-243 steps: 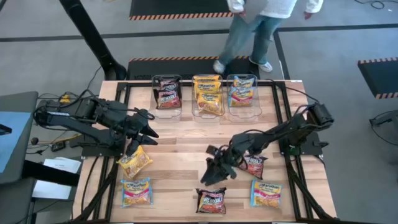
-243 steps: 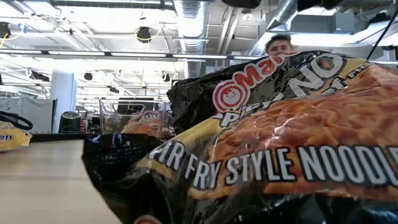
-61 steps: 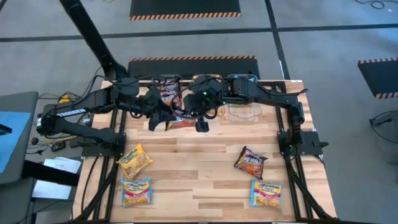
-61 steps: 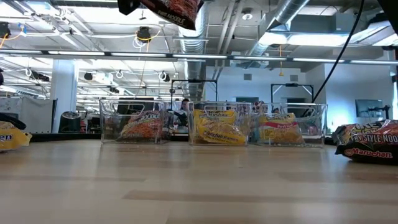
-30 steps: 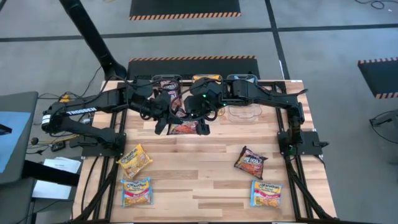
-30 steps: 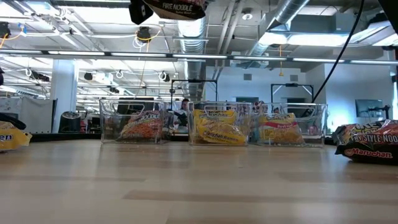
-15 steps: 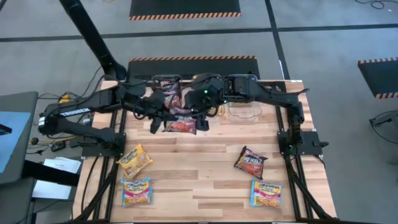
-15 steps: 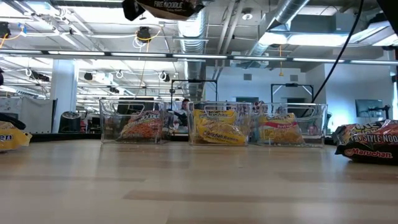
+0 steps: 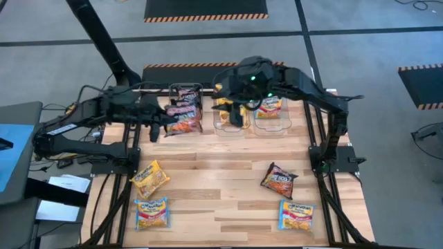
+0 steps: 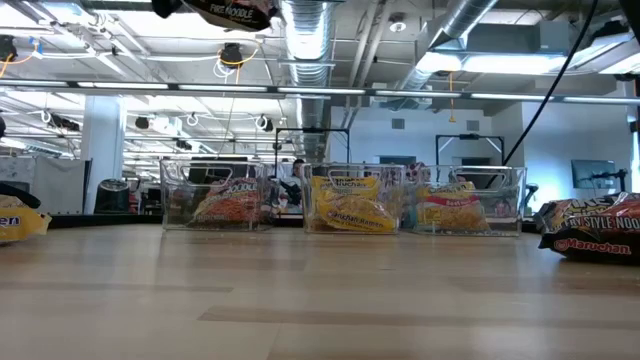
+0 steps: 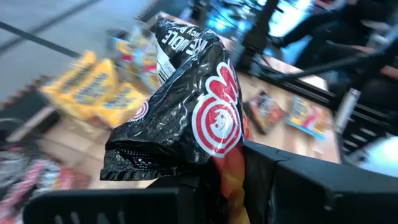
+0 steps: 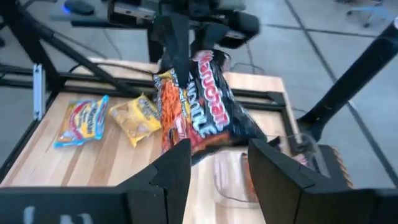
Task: Sort Maruchan noodles
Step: Put the black noodle pack into the left transparent bin
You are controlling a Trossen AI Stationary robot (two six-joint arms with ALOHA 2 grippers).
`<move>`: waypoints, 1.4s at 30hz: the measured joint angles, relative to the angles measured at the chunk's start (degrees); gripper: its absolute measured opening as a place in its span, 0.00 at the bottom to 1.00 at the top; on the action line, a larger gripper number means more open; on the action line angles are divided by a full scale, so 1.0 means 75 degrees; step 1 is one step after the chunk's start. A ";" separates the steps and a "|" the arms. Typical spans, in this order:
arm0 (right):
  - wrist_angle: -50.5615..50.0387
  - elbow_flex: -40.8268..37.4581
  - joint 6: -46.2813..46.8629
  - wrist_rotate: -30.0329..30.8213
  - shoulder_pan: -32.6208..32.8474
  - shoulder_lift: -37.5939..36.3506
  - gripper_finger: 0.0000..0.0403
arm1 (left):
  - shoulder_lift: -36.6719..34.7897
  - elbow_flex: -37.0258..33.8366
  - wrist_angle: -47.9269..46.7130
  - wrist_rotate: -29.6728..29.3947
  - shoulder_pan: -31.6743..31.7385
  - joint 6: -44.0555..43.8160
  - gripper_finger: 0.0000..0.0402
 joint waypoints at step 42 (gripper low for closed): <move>-0.1968 -0.0012 -0.0162 -0.0047 -0.0718 -0.0793 0.46 | 0.0237 -0.5604 0.5400 0.1167 0.4231 0.2471 0.13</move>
